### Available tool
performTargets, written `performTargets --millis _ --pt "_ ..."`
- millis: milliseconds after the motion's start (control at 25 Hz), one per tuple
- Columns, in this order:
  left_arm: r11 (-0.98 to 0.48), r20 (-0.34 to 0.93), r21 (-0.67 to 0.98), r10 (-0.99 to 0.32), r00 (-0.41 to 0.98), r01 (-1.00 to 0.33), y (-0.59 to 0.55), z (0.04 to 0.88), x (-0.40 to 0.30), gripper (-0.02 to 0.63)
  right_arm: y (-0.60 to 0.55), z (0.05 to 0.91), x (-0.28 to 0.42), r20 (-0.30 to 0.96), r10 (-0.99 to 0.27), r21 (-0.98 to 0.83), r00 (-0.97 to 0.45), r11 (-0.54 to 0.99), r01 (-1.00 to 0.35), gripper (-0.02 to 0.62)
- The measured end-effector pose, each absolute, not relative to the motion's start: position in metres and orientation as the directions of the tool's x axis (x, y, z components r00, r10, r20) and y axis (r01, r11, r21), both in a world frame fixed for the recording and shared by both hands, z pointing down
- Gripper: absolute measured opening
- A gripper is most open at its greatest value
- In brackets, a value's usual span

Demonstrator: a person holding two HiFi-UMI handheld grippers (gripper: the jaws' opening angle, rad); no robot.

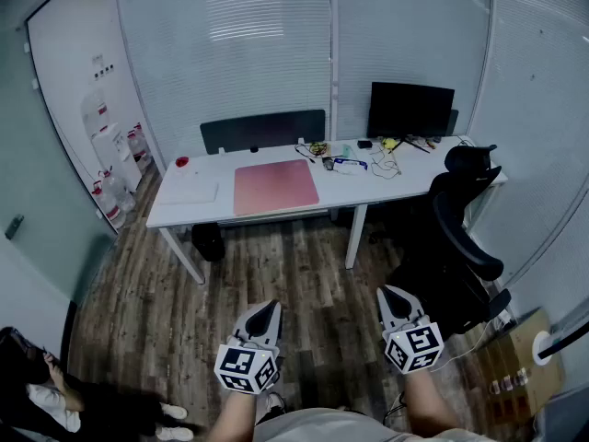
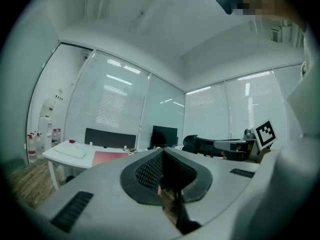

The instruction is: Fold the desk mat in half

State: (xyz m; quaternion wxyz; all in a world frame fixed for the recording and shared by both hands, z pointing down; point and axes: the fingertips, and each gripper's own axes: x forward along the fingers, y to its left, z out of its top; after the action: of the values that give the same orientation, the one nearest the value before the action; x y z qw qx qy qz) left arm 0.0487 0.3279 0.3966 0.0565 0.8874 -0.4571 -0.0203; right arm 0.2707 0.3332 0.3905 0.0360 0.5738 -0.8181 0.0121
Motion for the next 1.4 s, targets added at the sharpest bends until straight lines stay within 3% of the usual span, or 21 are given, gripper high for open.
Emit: performTargets --millis 1080,1400 --pt "-0.587 -0.005 0.131 -0.806 0.591 -0.799 0.327 0.393 0.049 0.012 0.331 0.387 0.276 0.051 -0.946 -0.019 -0.320 0.320 -0.947 0.052" --pt "-0.593 0.015 0.169 -0.797 0.604 -0.787 0.310 0.411 0.002 0.012 0.308 0.405 0.233 0.118 -0.943 -0.011 -0.310 0.311 -0.950 0.052"
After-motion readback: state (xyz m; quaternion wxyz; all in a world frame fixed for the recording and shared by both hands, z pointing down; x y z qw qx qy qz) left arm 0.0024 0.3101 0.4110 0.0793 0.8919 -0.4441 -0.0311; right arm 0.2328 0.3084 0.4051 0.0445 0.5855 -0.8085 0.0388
